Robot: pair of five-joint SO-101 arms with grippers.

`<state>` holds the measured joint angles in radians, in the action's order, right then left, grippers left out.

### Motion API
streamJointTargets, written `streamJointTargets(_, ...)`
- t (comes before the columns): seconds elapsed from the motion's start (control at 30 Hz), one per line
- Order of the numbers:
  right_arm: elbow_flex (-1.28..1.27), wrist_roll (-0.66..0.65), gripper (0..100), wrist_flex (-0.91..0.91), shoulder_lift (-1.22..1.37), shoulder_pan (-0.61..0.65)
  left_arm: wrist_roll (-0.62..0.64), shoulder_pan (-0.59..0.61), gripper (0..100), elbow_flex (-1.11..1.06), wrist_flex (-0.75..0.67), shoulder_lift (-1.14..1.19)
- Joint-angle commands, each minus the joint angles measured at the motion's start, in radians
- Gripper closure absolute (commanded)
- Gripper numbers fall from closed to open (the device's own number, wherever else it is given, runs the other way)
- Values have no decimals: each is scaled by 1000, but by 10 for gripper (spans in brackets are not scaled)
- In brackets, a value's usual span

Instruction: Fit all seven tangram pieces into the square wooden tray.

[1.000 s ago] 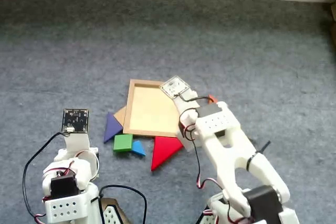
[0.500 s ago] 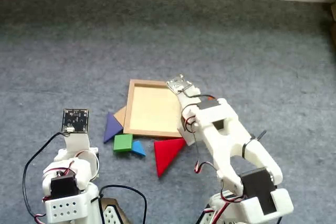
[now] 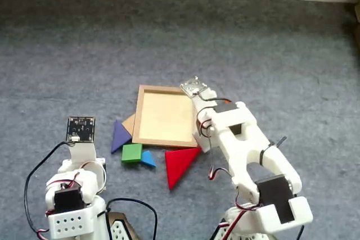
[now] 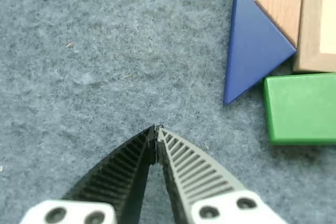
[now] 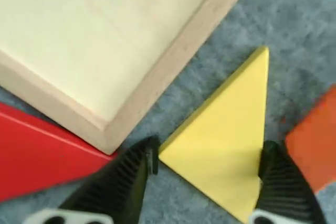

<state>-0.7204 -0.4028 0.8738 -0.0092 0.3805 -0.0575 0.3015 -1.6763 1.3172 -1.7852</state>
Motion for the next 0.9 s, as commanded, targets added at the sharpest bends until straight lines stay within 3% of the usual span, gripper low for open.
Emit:
streamJointTargets(0.0,5,-9,791,-5,7,-16,-2,13,966,-21,5,-30)
streamJointTargets(0.27,5,-8,803,28,-41,-22,-2,13,966,-21,5,-30)
streamJointTargets(0.67,-2,-3,803,142,-463,-16,-2,13,966,-21,5,-30)
streamJointTargets(0.87,5,176,803,122,-481,94,-2,13,966,-21,5,-30)
